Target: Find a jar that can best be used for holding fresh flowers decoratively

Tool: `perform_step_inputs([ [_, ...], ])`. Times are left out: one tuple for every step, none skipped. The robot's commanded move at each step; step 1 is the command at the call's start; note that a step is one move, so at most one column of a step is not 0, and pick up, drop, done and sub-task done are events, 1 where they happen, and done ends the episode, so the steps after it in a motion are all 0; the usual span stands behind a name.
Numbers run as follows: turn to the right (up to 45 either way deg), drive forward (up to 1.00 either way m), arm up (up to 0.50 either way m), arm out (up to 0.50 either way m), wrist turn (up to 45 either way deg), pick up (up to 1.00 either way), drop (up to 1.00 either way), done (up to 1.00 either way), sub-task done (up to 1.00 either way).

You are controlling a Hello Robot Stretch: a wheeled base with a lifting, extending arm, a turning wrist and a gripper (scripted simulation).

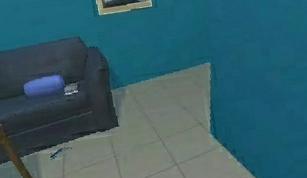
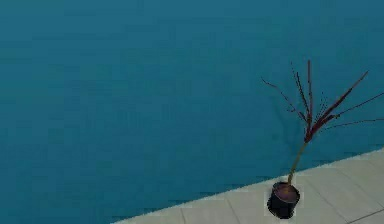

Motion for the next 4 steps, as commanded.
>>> perform_step_inputs([
  [0.0, 1.0, 0.0, 0.0, 0.0, 0.0, 0.0, 0.0, 0.0],
  [0.0, 0.55, 0.0, 0.0, 0.0, 0.0, 0.0, 0.0, 0.0],
  [24.0, 0.0, 0.0, 0.0, 0.0, 0.0, 0.0, 0.0, 0.0],
  [0.0, 1.0, 0.0, 0.0, 0.0, 0.0, 0.0, 0.0, 0.0],
])
